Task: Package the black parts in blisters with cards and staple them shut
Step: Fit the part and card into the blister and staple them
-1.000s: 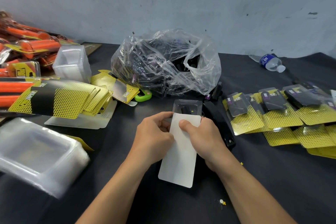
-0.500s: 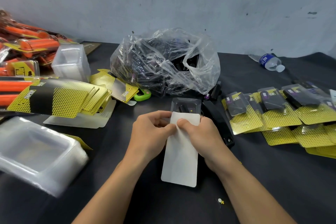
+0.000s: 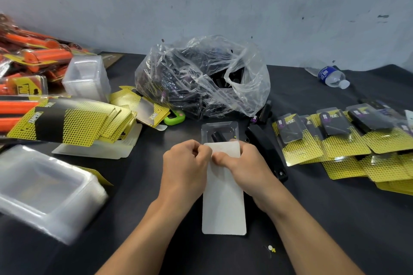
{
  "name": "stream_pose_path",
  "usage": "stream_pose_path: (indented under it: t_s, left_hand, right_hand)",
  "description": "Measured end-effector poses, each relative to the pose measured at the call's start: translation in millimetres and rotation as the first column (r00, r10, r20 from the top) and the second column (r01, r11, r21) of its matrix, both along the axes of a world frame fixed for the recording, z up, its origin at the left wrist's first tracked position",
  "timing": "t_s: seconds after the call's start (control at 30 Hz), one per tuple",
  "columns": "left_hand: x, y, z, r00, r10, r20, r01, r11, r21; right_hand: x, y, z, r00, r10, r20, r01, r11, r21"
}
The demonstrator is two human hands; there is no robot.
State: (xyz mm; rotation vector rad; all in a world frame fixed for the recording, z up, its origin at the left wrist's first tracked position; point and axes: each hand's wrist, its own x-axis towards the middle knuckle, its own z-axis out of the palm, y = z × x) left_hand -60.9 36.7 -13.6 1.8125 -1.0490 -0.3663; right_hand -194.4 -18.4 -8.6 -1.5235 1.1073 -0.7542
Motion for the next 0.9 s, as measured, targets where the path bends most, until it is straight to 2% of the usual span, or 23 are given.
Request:
stream_pose_path:
  t_s: [0.27, 0.5, 0.57, 0.7, 0.83, 0.9]
  left_hand:
    - [-4.0, 5.7, 5.6, 0.987, 0.080, 0.139, -0.084, 0.996, 0.023]
    - [-4.6, 3.9, -0.4, 0.962, 0.043, 0.268, -0.042, 0.999, -0.009]
    - [-3.8, 3.2, -2.5, 0.974, 0.034, 0.222, -0.020, 0.997, -0.068]
    - [-0.7, 3.1, 4.1, 0.999, -0.003, -0.034, -0.003, 0.983, -0.185]
    - [6.3, 0.5, 4.1, 0.997, -0.046, -0.062, 0.034, 0.983, -0.183]
    - [9.6, -0.4, 3.1, 0.997, -0.022, -0.072, 0.009, 0.984, -0.176]
  right_hand:
    - [1.3, 3.4, 3.2, 0.999, 0.037, -0.039, -0.038, 0.999, -0.019]
    - [0.4, 4.1, 3.9, 0.997, -0.017, -0.075, 0.015, 0.999, -0.033]
    - [0.7, 4.7, 4.1, 0.997, -0.018, -0.080, 0.015, 0.999, -0.039]
    - [1.8, 6.3, 5.1, 0.998, -0.034, -0.058, 0.032, 0.999, -0.037]
    - [1.1, 4.5, 2.7, 0.997, -0.077, -0.014, 0.077, 0.997, -0.013]
    - [-1.8, 4.8, 3.7, 0.997, 0.023, 0.073, -0.026, 0.999, 0.045]
